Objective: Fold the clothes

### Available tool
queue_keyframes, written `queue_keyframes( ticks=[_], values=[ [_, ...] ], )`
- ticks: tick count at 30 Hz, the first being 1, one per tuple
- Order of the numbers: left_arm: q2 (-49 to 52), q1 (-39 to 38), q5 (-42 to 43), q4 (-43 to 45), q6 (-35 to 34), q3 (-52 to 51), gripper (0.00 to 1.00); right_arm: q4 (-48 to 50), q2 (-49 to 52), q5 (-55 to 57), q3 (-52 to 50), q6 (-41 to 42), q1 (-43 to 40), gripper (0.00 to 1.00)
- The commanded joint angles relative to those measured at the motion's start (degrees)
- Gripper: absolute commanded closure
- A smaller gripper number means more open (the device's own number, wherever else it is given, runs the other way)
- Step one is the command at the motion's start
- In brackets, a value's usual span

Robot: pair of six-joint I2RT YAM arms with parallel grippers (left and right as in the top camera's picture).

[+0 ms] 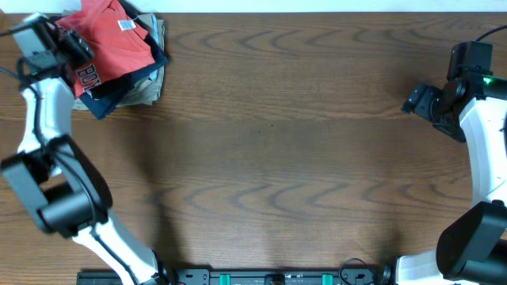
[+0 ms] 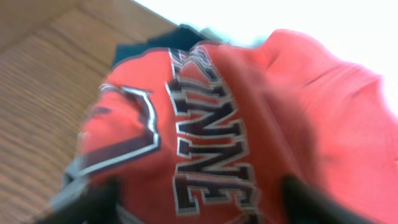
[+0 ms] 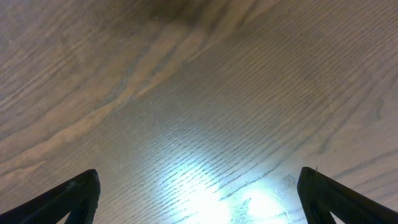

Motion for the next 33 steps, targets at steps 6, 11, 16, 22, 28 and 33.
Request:
queue_keyframes(
  ticks=[6, 11, 16, 22, 28, 33],
  values=[
    [-19.82, 0.13, 4.33, -19.28, -10.82, 0.66, 0.02, -0.04, 0.07, 0.59, 0.22, -0.09, -0.33, 0.01],
    [-28.57, 0.09, 11.87, -35.8, -11.72, 0.28, 0.02, -0.04, 0.07, 0.59, 0.22, -0.09, -0.33, 0.01],
    [-37.97, -1.75, 12.07, -44.78, -7.98, -6.6, 0.02, -0.04, 0.07, 0.59, 0.22, -0.09, -0.33, 0.01],
    [-54.18, -7.43, 18.4, -43.69, -8.11, -24.81, 0.02, -0.04, 0.07, 0.59, 0.22, -0.09, -0.33, 0.01],
    [-70.79, -14.97, 22.58, -44.02, -12.87, -40.33, 0.02, -0.04, 0.07, 0.59, 0.22, -0.09, -0.33, 0.01],
    [-78.73, -17.81, 22.51, -51.01, -13.25, -45.75, 0.02, -0.04, 0.07, 0.59, 0.22, -0.09, -0.33, 0.01]
  ],
)
